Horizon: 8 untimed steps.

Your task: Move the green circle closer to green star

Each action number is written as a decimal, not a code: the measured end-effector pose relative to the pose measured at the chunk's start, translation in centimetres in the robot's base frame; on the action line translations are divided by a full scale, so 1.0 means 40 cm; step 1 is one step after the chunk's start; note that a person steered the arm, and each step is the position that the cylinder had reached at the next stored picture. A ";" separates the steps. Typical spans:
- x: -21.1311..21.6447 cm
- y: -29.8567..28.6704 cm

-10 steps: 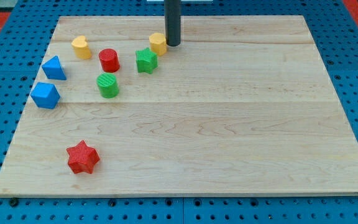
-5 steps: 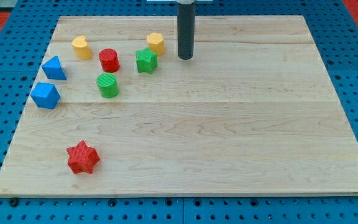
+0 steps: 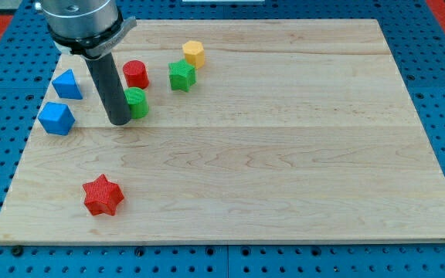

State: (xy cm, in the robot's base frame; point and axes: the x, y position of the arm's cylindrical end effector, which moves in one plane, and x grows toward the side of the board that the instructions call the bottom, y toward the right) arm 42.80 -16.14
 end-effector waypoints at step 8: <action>0.082 0.343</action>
